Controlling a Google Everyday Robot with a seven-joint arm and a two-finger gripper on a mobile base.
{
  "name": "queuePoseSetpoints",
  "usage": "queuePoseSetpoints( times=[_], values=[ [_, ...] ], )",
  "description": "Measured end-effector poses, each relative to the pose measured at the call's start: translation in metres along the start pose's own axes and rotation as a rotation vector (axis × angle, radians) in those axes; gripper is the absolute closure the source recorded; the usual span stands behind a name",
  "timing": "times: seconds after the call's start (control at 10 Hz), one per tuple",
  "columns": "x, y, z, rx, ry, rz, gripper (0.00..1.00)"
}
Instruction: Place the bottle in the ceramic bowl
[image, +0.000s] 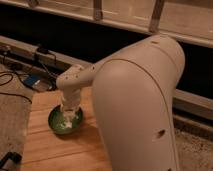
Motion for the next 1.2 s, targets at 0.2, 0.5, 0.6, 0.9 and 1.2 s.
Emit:
queuePoseSetpoints(
  times=[0.2,0.5,0.6,0.9,1.2],
  values=[
    [0.0006,0.0021,0.0003,-0.001,0.001,-0.003,0.66],
    [0.0005,0.0012,0.0004,-0.001,0.001,-0.002,0.36],
    [0.0005,0.0012,0.0003,-0.001,0.001,-0.002,0.27],
    [0.0005,0.0013,0.0003,-0.001,0.001,-0.002,0.20],
    [0.0004,0.0010,0.0002,-0.001,0.001,-0.001,0.20]
  ],
)
